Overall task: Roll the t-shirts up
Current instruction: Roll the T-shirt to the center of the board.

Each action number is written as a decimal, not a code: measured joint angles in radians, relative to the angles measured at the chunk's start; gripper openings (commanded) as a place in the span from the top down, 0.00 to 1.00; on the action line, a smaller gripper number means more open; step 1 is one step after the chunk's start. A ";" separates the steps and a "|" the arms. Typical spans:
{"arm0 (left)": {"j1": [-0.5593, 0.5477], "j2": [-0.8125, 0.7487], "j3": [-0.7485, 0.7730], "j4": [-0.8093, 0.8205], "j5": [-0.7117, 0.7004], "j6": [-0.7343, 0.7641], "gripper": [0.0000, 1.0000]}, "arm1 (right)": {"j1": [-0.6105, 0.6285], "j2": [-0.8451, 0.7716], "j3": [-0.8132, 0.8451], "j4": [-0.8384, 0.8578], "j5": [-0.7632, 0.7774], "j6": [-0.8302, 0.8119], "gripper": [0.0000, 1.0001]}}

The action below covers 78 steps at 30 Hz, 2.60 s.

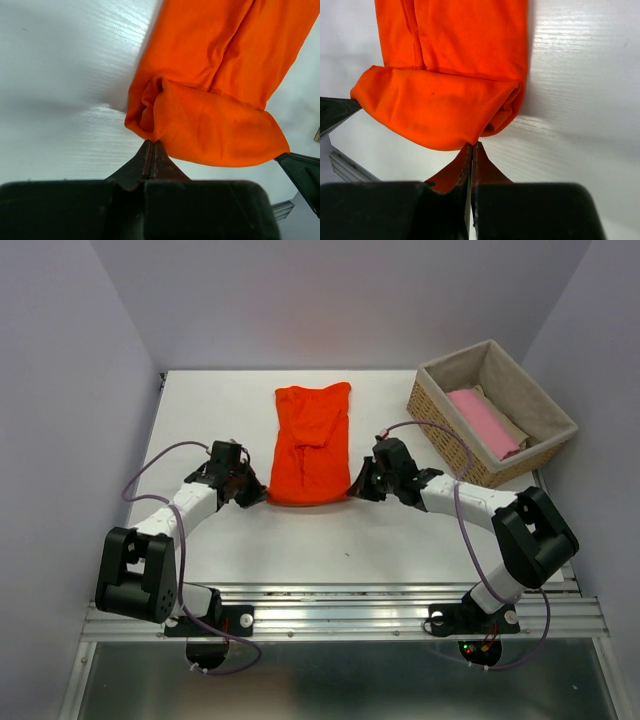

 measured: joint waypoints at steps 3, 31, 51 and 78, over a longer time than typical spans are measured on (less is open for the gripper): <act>0.004 0.019 0.023 -0.001 0.003 0.003 1.00 | -0.003 0.010 0.020 -0.003 -0.002 -0.007 0.98; 0.026 0.325 0.253 0.022 0.016 0.037 1.00 | -0.095 0.220 0.229 -0.026 -0.048 -0.051 0.92; 0.030 0.406 0.419 0.008 -0.038 0.101 0.71 | -0.134 0.217 0.291 -0.080 -0.020 -0.086 0.50; -0.031 0.333 0.275 0.075 -0.058 0.100 1.00 | -0.081 0.388 0.417 -0.100 0.030 -0.080 0.90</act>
